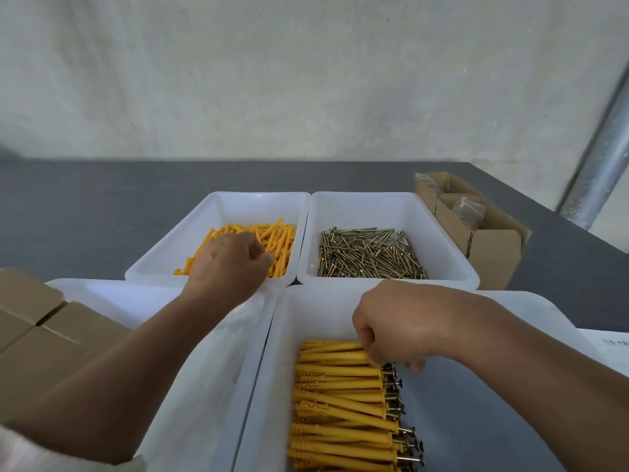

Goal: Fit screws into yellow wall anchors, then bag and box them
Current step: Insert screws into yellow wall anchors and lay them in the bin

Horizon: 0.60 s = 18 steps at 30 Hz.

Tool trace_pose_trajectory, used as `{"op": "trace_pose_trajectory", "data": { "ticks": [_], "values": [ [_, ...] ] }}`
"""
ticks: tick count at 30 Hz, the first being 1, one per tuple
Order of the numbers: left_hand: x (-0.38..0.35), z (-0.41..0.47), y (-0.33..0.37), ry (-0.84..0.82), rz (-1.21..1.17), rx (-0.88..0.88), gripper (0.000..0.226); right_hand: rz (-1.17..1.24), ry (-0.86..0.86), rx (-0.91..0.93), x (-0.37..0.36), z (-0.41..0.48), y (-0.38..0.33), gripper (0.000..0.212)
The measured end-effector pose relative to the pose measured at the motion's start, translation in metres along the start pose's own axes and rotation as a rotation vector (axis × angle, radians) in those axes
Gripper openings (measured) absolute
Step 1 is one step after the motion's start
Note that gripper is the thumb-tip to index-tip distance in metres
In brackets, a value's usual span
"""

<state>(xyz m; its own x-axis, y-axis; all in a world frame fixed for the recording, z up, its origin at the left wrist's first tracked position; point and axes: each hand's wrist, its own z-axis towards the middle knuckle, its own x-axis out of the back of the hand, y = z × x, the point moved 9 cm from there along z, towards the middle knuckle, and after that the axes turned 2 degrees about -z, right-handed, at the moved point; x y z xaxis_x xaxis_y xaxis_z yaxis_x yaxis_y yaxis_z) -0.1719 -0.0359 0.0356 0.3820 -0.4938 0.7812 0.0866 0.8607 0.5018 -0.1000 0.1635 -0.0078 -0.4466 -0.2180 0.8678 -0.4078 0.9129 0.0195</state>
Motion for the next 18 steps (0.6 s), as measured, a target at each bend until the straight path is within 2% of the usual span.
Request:
{"op": "trace_pose_trajectory", "data": {
  "ticks": [4,6,8,10,12,13,15,18],
  "values": [
    [-0.012,0.005,-0.012,-0.061,0.195,-0.022,0.036,-0.034,-0.004,0.013,-0.003,0.004,-0.001,0.022],
    [-0.021,0.007,-0.019,-0.14,0.255,0.002,0.047,-0.023,0.07,0.039,0.006,0.002,0.001,0.021],
    [-0.032,0.008,-0.026,-0.256,0.317,0.019,0.057,0.028,0.258,0.066,0.029,-0.002,0.004,0.02],
    [-0.041,0.008,-0.029,-0.347,0.385,0.007,0.067,0.189,0.514,0.056,0.056,-0.006,0.017,0.024],
    [-0.044,0.008,-0.03,-0.382,0.416,-0.014,0.074,0.277,0.733,-0.004,0.073,-0.006,0.038,0.03],
    [-0.045,0.009,-0.03,-0.388,0.422,-0.022,0.076,0.293,0.782,-0.048,0.074,-0.004,0.049,0.034],
    [-0.046,0.009,-0.03,-0.396,0.431,-0.033,0.079,0.301,0.756,-0.132,0.064,0.009,0.069,0.044],
    [-0.047,0.01,-0.032,-0.407,0.452,-0.036,0.082,0.287,0.571,-0.24,0.036,0.03,0.091,0.056]
  ]
}}
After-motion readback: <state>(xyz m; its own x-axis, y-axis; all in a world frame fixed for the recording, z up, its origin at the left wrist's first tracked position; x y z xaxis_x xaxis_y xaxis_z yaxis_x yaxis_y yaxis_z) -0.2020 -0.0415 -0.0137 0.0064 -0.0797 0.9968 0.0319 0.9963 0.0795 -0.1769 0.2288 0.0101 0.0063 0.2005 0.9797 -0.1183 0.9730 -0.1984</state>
